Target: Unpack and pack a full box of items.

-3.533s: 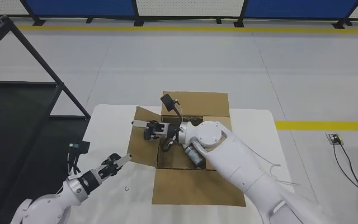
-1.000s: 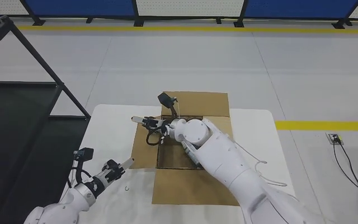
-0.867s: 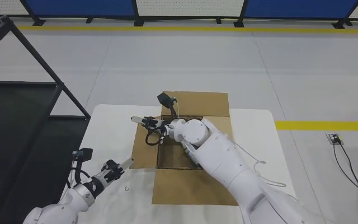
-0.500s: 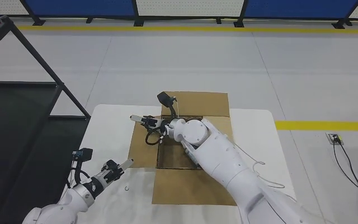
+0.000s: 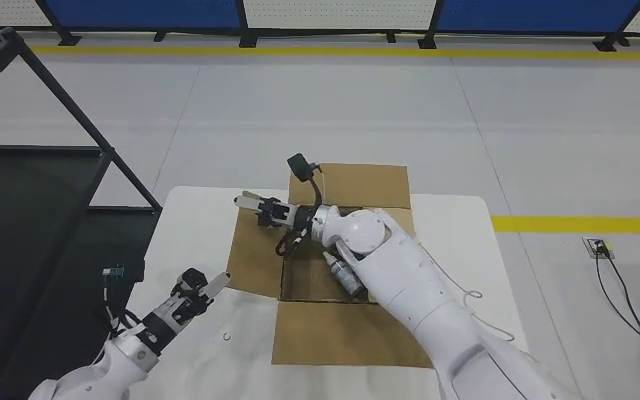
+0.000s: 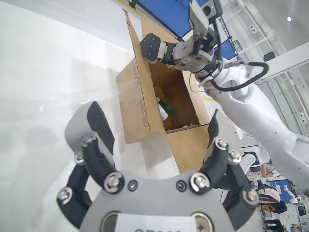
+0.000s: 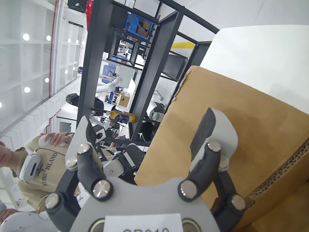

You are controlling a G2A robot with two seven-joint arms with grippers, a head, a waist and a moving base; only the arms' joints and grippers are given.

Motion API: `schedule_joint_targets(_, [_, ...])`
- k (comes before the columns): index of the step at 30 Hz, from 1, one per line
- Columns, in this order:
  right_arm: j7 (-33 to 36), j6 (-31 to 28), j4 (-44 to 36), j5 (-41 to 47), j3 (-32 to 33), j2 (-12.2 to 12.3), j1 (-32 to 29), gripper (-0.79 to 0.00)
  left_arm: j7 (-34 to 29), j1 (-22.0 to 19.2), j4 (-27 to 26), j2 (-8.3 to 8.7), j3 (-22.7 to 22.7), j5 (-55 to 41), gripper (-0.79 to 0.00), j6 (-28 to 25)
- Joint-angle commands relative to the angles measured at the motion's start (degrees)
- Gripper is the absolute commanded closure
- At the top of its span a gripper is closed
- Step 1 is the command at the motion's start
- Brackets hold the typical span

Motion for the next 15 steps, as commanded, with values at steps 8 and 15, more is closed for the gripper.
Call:
schedule_joint_targets(8, [9.54, -6.46, -11.69, 2.21, 8.86, 5.68, -7.26, -0.785, -2.12, -1.60, -1.82, 0.04, -1.83, -4.05, -0.785, -3.65])
schedule_joint_targets(15, [11.83, -3.22, -30.27, -2.08, 18.89, 11.12, -18.96, -0.785, -5.35, -4.22, -4.42, 0.09, -0.62, -6.90, -0.785, -3.98])
